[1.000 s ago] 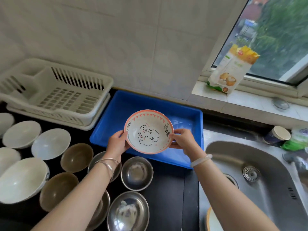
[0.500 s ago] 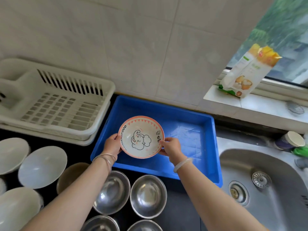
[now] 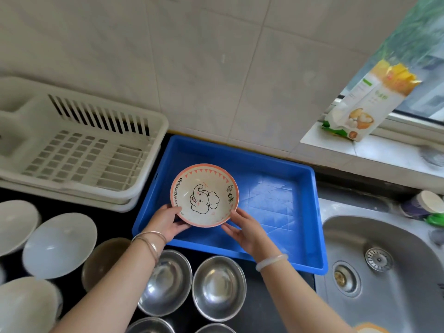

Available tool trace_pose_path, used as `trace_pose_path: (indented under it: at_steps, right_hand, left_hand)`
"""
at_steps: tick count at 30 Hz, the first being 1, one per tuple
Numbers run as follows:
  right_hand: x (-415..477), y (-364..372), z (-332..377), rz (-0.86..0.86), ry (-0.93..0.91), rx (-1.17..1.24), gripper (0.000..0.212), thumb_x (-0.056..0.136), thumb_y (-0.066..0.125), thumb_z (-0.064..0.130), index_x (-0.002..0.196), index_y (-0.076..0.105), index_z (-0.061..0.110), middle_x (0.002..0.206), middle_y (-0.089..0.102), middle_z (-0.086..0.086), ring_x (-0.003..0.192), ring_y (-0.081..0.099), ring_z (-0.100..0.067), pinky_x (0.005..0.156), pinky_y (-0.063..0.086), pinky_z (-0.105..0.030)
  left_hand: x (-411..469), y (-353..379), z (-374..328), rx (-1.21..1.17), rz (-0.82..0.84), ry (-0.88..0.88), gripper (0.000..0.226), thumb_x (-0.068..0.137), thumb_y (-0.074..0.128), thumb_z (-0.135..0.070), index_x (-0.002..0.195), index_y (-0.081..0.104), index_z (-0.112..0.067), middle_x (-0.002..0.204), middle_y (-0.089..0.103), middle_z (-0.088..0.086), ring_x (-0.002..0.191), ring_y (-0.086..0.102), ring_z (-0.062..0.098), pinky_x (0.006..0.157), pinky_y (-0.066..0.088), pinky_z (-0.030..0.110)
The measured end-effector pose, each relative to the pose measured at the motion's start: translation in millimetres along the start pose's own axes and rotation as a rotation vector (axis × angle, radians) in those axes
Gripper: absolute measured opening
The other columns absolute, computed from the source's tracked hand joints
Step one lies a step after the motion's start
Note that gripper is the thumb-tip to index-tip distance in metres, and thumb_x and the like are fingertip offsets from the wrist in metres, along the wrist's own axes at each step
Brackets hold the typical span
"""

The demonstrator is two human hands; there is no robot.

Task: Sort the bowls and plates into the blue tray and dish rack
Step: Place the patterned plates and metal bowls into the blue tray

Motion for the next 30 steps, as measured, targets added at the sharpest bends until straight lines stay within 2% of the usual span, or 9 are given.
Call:
trace_pose_path:
  at_steps: [3, 7, 10, 13, 17, 22, 25, 27, 30]
  right_hand:
    - [5, 6, 2, -0.016, -0.032, 0.053, 0.035, 0.092, 0.058, 0.013, 0.127, 0.056, 0.008, 0.112, 0.069, -0.008, 0.089, 0.07, -0.022, 0.085, 0.056, -0.028]
    - [17, 21, 7, -0.036, -0.058, 0.091, 0.037, 0.093, 0.057, 0.011, 0.13, 0.053, 0.005, 0.105, 0.07, -0.007, 0.08, 0.072, -0.017, 0.077, 0.058, -0.026]
    - [25, 30, 11, -0.051, -0.07, 0.117, 0.036, 0.094, 0.055, 0.01, 0.13, 0.052, 0.004, 0.107, 0.068, -0.008, 0.077, 0.073, -0.016, 0.069, 0.059, -0.025]
    - [30, 36, 13, -0.056, -0.069, 0.127, 0.038, 0.094, 0.055, 0.009, 0.132, 0.05, 0.004, 0.109, 0.067, -0.01, 0.078, 0.073, -0.017, 0.07, 0.058, -0.026]
    - [36, 44, 18, -0.065, -0.068, 0.126, 0.04, 0.094, 0.055, 0.01, 0.134, 0.047, 0.003, 0.111, 0.066, -0.011, 0.078, 0.072, -0.017, 0.07, 0.059, -0.026]
    - [39, 45, 19, -0.085, -0.067, 0.138, 0.041, 0.094, 0.055, 0.008, 0.134, 0.046, 0.004, 0.11, 0.066, -0.012, 0.075, 0.073, -0.017, 0.067, 0.059, -0.026]
    - [38, 43, 19, -0.101, -0.06, 0.14, 0.041, 0.094, 0.055, 0.008, 0.134, 0.046, 0.004, 0.112, 0.065, -0.013, 0.079, 0.072, -0.02, 0.067, 0.059, -0.026]
    - [36, 44, 20, -0.126, -0.065, 0.119, 0.039, 0.094, 0.054, 0.008, 0.132, 0.047, 0.005, 0.106, 0.067, -0.012, 0.079, 0.07, -0.02, 0.066, 0.059, -0.024]
    - [34, 43, 25, -0.219, -0.108, -0.006, 0.036, 0.094, 0.054, 0.006, 0.129, 0.05, 0.003, 0.105, 0.067, -0.014, 0.079, 0.068, -0.021, 0.064, 0.057, -0.021]
  left_hand:
    - [3, 0, 0, -0.036, -0.004, 0.029, 0.037, 0.093, 0.041, 0.005, 0.13, 0.041, 0.002, 0.12, 0.052, 0.023, 0.114, 0.052, 0.036, 0.089, 0.045, 0.046]
    - [7, 1, -3, -0.107, -0.032, 0.089, 0.033, 0.094, 0.049, -0.006, 0.126, 0.047, 0.0, 0.121, 0.054, 0.018, 0.112, 0.052, 0.027, 0.094, 0.044, 0.035]
    - [8, 6, -5, -0.129, 0.021, 0.106, 0.035, 0.095, 0.048, -0.01, 0.13, 0.046, -0.009, 0.122, 0.053, 0.013, 0.109, 0.052, 0.031, 0.096, 0.043, 0.042]
    - [8, 10, -11, -0.139, 0.049, 0.154, 0.034, 0.095, 0.047, -0.009, 0.129, 0.048, -0.012, 0.119, 0.054, 0.009, 0.109, 0.052, 0.029, 0.096, 0.044, 0.038]
    - [9, 12, -19, -0.16, 0.051, 0.184, 0.036, 0.096, 0.046, -0.012, 0.132, 0.047, -0.012, 0.124, 0.052, 0.007, 0.12, 0.047, 0.025, 0.097, 0.042, 0.031]
    - [11, 13, -23, -0.162, 0.032, 0.184, 0.037, 0.096, 0.046, -0.013, 0.133, 0.044, -0.009, 0.135, 0.049, 0.012, 0.129, 0.043, 0.03, 0.098, 0.041, 0.032]
    - [11, 13, -24, -0.158, 0.029, 0.191, 0.037, 0.096, 0.046, -0.013, 0.133, 0.045, -0.009, 0.136, 0.048, 0.012, 0.13, 0.043, 0.03, 0.097, 0.042, 0.032]
    - [9, 13, -24, -0.152, 0.022, 0.201, 0.037, 0.096, 0.045, -0.012, 0.133, 0.045, -0.008, 0.136, 0.049, 0.013, 0.129, 0.044, 0.03, 0.098, 0.042, 0.032]
    - [5, 14, -24, -0.153, -0.036, 0.233, 0.037, 0.095, 0.047, -0.009, 0.132, 0.047, -0.004, 0.133, 0.051, 0.014, 0.124, 0.048, 0.029, 0.101, 0.042, 0.034]
Point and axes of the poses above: each hand's wrist, its own x-axis towards the middle knuckle, its own y-axis out of the palm, z = x × y, the point moved 7 cm from there along x, towards the middle knuckle
